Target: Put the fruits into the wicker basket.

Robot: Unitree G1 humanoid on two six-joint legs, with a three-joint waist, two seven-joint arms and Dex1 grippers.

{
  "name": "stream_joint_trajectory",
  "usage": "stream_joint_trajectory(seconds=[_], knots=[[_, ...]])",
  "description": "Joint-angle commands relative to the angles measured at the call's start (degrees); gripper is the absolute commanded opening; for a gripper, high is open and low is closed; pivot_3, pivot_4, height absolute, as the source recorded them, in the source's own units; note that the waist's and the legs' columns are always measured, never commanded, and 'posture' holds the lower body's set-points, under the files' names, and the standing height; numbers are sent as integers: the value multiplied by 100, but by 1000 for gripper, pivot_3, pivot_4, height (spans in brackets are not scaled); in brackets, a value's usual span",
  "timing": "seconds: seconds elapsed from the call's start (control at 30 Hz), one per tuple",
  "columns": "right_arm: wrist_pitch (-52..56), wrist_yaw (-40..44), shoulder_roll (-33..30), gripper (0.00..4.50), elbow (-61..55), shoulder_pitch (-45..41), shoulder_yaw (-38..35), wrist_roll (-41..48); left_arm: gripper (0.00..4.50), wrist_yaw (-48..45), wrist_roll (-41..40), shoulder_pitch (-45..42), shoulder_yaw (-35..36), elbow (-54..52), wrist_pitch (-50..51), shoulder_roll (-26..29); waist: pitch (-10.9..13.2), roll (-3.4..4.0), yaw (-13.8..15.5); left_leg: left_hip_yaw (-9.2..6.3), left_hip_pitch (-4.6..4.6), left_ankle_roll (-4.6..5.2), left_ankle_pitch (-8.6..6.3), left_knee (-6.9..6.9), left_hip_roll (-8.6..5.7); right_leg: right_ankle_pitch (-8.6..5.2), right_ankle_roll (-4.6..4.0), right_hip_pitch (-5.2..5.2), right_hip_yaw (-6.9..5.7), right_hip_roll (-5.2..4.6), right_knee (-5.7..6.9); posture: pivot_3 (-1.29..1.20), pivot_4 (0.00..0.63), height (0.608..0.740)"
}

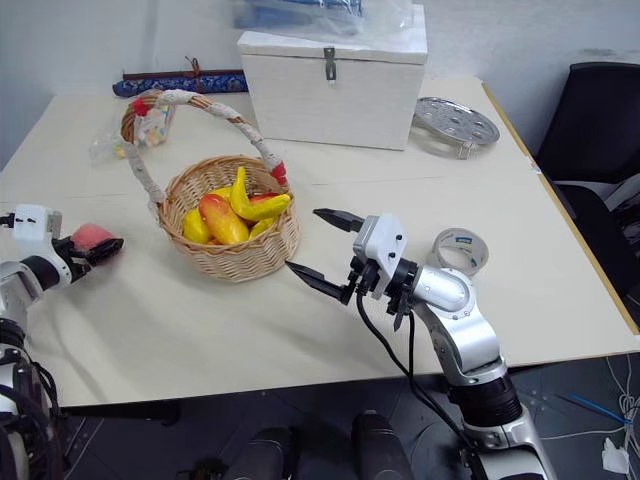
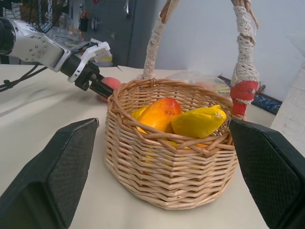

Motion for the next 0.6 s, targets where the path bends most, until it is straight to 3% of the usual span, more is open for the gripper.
stream_joint_trajectory(seconds=[0.03,0.17,0.33,0.47,0.6], knots=[[-113,30,-133,4500,-179,-71,-273,94,2671,-536,-381,269,341,-496,51,251,0,0,-13,0,0,0,0,0,0,0,0,0,1,0,0,0,150,740],[-91,52,-265,4500,-98,-110,-446,122,2634,-1391,-1016,899,769,-2152,179,390,0,-1,6,1,-5,0,0,1,3,0,0,-2,2,-2,-3,0,150,740],[54,-133,-360,4500,-128,-13,-668,117,2634,-2120,-2653,2190,1196,-5625,2155,586,2,3,-2,0,-8,4,-3,-2,3,0,-1,1,9,-6,-8,0,150,740],[354,-395,-407,4500,-159,23,-758,81,2634,-1269,-3744,2266,1176,-7316,3397,277,6,9,31,0,-6,10,-5,5,3,0,0,7,10,-8,-9,0,150,740],[581,-617,-387,4500,-152,-5,-682,-39,2634,-332,-3661,1966,512,-7882,3729,-280,6,10,21,0,6,10,-2,5,2,7,-3,14,9,-2,2,0,150,740]])
